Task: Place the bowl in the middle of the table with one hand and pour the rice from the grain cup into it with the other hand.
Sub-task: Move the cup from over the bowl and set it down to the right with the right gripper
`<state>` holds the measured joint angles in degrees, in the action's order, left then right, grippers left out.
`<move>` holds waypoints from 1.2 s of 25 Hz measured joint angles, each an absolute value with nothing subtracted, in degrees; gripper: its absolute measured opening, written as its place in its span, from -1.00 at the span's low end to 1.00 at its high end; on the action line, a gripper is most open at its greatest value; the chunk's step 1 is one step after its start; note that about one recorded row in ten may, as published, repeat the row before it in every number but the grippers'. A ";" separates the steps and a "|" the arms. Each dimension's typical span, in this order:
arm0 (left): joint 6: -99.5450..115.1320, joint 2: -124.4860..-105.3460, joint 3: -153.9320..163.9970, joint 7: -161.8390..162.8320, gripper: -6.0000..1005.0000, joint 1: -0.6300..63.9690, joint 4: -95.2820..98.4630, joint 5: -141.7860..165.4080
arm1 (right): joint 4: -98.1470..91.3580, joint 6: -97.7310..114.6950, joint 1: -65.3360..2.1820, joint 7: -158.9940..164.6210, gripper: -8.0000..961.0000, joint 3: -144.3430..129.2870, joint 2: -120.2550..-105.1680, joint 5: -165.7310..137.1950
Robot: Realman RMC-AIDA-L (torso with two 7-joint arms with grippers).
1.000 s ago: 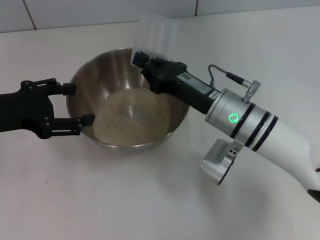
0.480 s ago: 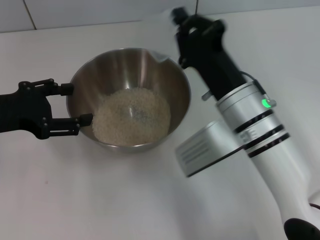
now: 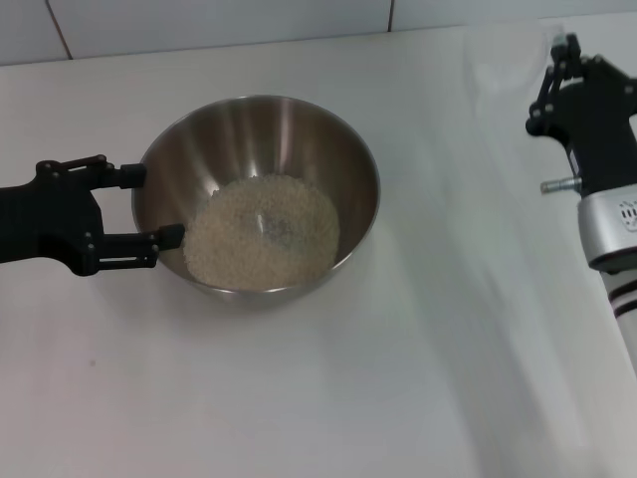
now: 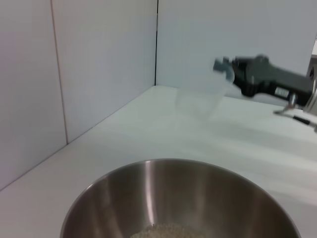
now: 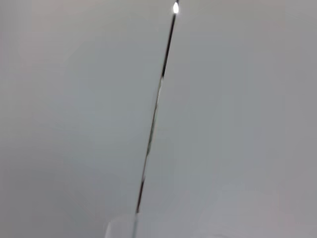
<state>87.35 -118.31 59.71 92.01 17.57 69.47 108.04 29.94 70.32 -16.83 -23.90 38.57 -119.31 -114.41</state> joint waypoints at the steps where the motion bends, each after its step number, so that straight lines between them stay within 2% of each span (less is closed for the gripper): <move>1: 87.35 -118.30 59.70 92.01 0.69 17.57 69.48 107.95 | 29.94 70.32 -16.83 -23.90 -0.87 38.57 -119.31 -114.41; 7: 87.26 -118.34 59.75 92.01 0.69 17.76 69.47 108.01 | 22.70 60.89 -20.20 -14.53 -0.84 35.00 -119.53 -114.37; 21: 87.21 -118.38 59.85 91.28 0.69 17.85 68.60 107.76 | 18.28 53.94 -24.05 -10.81 -0.78 34.50 -119.60 -114.37; 26: 87.17 -118.39 59.83 91.27 0.69 18.07 68.09 107.95 | 18.81 52.98 -23.56 -10.74 -0.75 34.52 -119.60 -114.46; 30: 87.17 -118.39 59.88 91.27 0.69 17.95 68.08 107.92 | 21.92 55.90 -19.90 -10.96 -0.74 34.54 -119.40 -114.74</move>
<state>87.17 -118.39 59.88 91.27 17.95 68.08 107.92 21.92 55.90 -19.90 -10.96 34.54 -119.40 -114.74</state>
